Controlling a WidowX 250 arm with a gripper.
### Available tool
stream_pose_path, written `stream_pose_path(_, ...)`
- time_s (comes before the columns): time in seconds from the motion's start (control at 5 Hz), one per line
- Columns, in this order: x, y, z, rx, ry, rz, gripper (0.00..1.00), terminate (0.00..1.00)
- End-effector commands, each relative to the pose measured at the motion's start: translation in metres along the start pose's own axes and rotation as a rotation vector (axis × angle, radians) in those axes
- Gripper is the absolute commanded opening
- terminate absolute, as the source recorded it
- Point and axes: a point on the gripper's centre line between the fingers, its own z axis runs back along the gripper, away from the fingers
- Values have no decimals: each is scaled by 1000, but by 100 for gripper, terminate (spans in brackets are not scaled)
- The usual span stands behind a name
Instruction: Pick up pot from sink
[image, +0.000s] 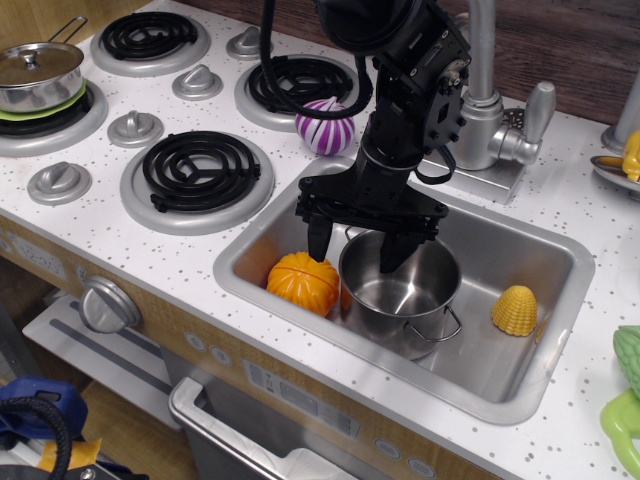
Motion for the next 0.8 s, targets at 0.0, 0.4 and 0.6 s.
stream_pose_path(0.0, 0, 0, 0, 0, 0, 0, 100, 0)
stream_pose_path(0.4, -6, 2, -26, -78, -11, 16, 100, 0)
stream_pose_path(0.6, -8, 1, -28, -94, -14, 40, 0, 0)
